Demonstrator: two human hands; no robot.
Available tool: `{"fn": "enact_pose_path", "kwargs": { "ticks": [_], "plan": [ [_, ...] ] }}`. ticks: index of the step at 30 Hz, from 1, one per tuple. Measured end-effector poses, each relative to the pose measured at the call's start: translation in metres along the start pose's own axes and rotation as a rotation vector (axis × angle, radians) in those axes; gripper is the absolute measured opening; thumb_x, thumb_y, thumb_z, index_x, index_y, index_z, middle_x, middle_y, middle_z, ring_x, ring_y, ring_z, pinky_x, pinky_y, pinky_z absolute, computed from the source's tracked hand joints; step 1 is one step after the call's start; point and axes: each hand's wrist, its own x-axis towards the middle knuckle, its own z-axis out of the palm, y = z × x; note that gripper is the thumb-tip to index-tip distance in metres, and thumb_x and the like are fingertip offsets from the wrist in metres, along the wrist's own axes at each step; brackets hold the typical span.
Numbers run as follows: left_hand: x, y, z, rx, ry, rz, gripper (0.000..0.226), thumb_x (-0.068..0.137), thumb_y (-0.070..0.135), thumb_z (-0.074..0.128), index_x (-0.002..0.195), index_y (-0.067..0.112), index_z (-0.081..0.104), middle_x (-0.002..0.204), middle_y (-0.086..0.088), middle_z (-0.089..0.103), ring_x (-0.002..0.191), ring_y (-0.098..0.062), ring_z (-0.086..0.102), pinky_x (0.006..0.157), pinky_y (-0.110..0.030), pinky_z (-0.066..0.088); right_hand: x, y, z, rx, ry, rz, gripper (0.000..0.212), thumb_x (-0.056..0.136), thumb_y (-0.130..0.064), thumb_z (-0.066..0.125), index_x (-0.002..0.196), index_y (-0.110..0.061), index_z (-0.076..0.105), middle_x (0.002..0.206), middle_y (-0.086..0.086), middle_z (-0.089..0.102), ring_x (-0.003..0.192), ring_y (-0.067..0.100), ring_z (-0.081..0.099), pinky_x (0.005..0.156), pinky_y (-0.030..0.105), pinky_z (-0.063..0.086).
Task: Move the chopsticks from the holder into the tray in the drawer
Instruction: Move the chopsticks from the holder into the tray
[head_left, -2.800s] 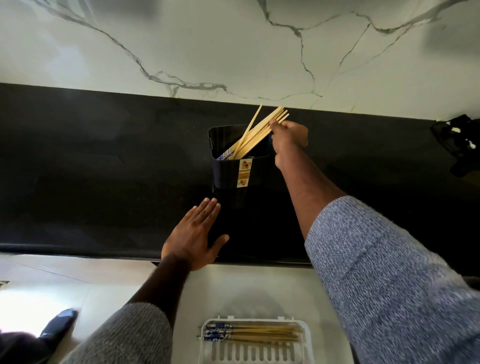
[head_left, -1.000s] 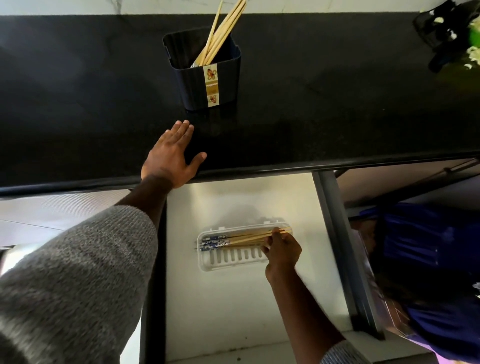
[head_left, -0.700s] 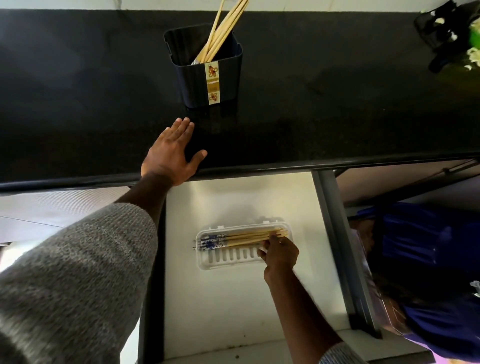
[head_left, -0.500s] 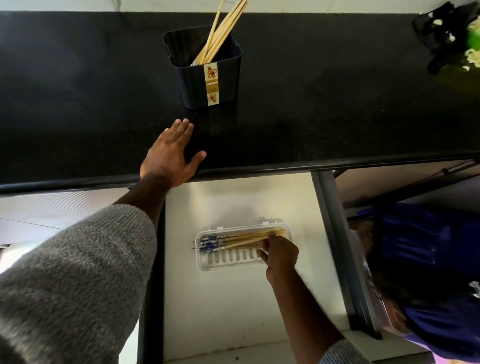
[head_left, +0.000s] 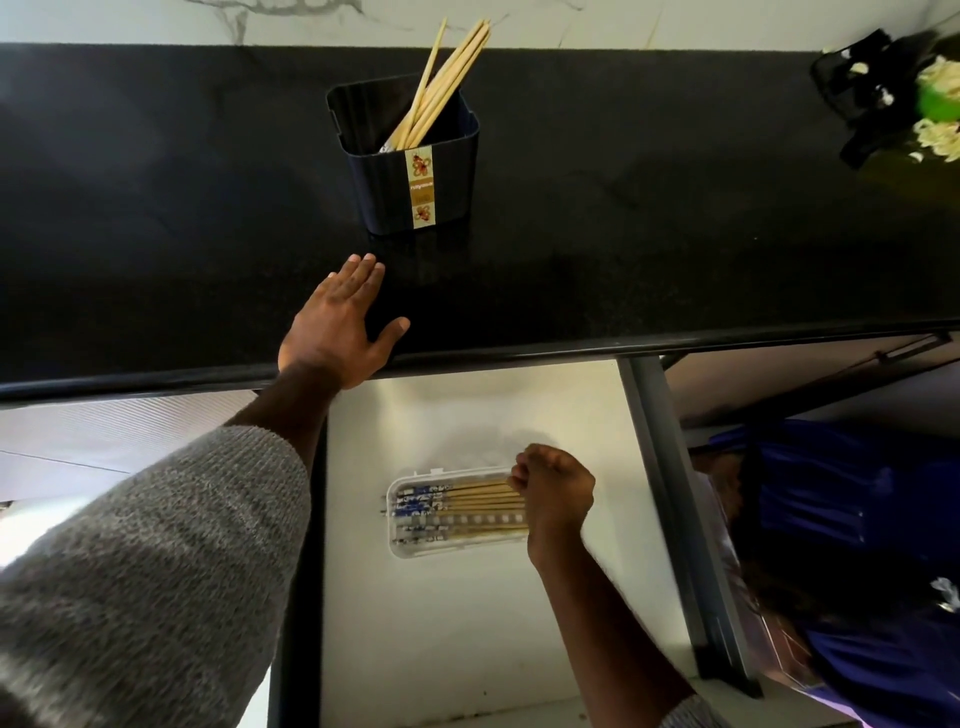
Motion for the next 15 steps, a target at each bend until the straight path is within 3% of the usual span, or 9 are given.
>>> {"fn": "enact_pose_path", "kwargs": {
  "ticks": [4, 11, 15],
  "plan": [
    [-0.001, 0.002, -0.002, -0.007, -0.003, 0.001, 0.078, 0.097, 0.061, 0.040, 0.158, 0.016, 0.020, 0.166, -0.002, 0.014, 0.153, -0.015, 0.008, 0.122, -0.032, 0.006, -0.005, -0.026, 0.027, -0.020, -0.153, -0.178, 0.011, 0.091, 0.012, 0.059, 0.090, 0.006, 0.069, 0.075, 0.017, 0.066, 0.060, 0.025, 0.060, 0.057, 0.033, 0.054],
    [0.001, -0.003, 0.002, -0.019, -0.006, 0.018, 0.080, 0.096, 0.065, 0.034, 0.159, 0.018, 0.018, 0.166, -0.001, 0.012, 0.153, -0.012, 0.004, 0.122, -0.032, 0.004, 0.006, -0.084, 0.093, -0.157, -0.300, -0.564, 0.009, 0.095, -0.004, 0.063, 0.101, -0.001, 0.070, 0.080, 0.009, 0.072, 0.063, 0.014, 0.067, 0.060, 0.033, 0.058],
    [0.003, -0.004, 0.004, -0.022, 0.014, 0.027, 0.087, 0.091, 0.070, 0.025, 0.159, 0.015, 0.019, 0.166, -0.001, 0.013, 0.153, -0.013, 0.005, 0.124, -0.033, 0.007, 0.015, -0.143, 0.143, -0.234, -0.309, -0.793, 0.009, 0.095, -0.015, 0.065, 0.097, -0.010, 0.072, 0.077, -0.001, 0.072, 0.062, 0.012, 0.069, 0.059, 0.031, 0.059]
  ]
}}
